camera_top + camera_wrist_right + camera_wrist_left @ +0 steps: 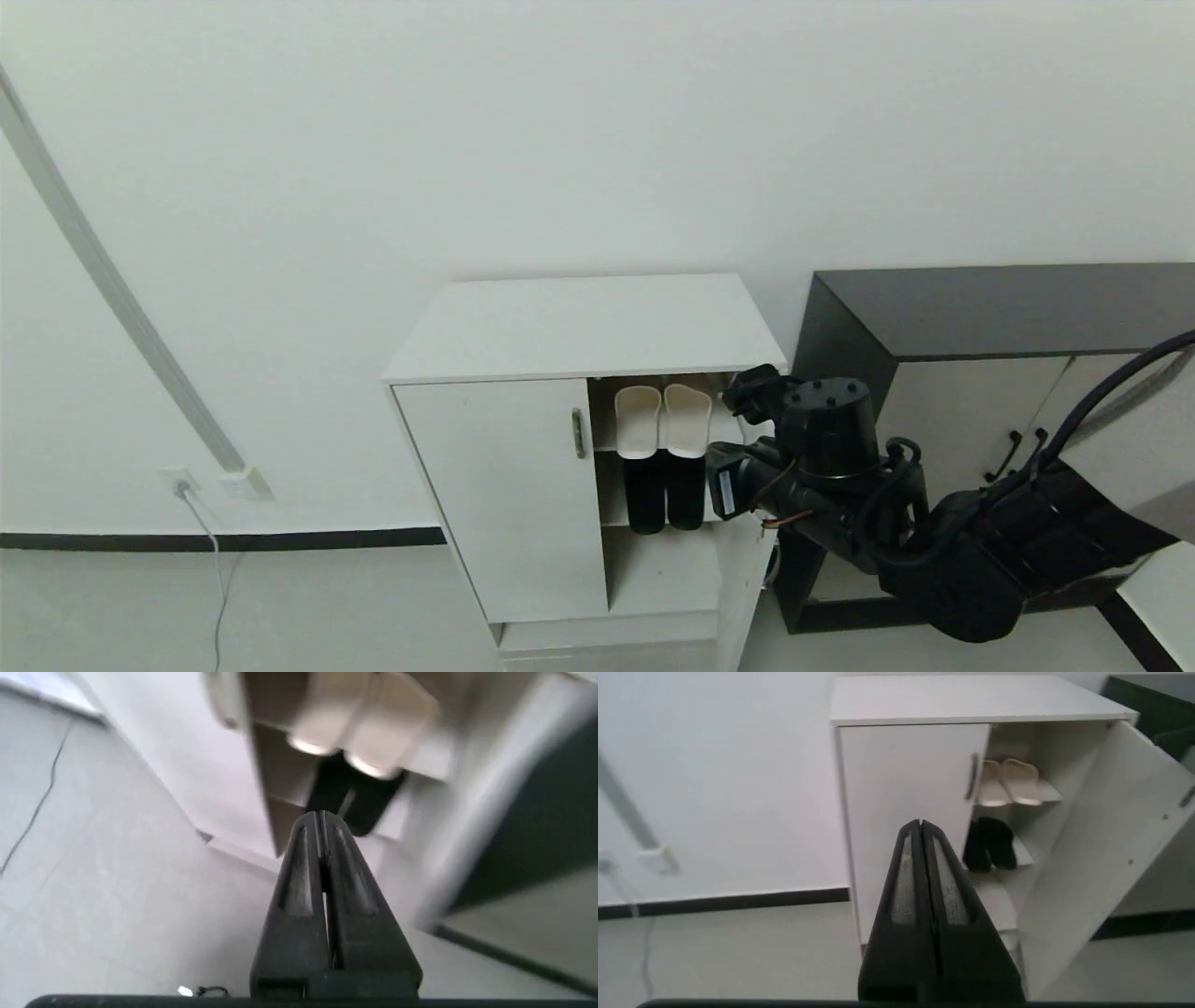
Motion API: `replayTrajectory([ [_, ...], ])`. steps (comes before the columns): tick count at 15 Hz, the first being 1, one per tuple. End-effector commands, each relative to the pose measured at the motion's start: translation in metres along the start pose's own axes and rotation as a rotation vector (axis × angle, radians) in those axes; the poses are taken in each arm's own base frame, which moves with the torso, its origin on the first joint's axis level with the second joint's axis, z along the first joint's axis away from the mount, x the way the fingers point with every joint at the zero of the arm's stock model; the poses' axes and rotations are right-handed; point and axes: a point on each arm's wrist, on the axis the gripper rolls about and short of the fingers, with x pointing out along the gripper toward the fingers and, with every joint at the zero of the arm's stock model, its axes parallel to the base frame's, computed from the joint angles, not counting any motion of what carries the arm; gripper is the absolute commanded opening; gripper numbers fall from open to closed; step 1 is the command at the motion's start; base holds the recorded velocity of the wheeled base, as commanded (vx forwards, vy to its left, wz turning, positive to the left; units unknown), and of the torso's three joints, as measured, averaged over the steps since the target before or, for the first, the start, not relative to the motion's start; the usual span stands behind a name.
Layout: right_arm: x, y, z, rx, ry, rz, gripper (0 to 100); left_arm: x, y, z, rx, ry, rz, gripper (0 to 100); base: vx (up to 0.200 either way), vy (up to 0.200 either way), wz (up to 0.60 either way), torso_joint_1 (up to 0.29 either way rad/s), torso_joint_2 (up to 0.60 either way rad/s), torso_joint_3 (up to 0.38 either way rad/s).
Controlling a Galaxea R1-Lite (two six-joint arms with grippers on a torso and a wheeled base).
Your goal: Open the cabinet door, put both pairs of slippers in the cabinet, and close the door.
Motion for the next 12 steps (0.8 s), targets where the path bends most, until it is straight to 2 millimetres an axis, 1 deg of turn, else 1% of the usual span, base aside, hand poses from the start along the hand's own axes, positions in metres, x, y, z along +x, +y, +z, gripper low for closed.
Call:
replayTrajectory([
  [1, 0.000, -0.007, 0.001, -0.009, 0.002, -0.036, 0, 0.000, 0.000, 0.000, 0.000, 0.002, -0.001, 0, 0.000, 0.000, 0.00, 0.000, 0.00, 0.000],
  [6, 0.002, -0.040, -0.003, -0.129, 0.072, -0.284, 0, 0.000, 0.000, 0.000, 0.000, 0.002, -0.001, 0, 0.000, 0.000, 0.00, 0.000, 0.00, 0.000],
  [9, 0.001, -0.050, -0.011, -0.154, 0.145, -0.311, 0, 0.000, 0.000, 0.000, 0.000, 0.002, -0.001, 0, 0.000, 0.000, 0.00, 0.000, 0.00, 0.000],
  [12, 0.004, -0.050, -0.019, -0.166, 0.195, -0.306, 0, 0.000, 0.000, 0.000, 0.000, 0.002, -0.001, 0, 0.000, 0.000, 0.00, 0.000, 0.00, 0.000],
])
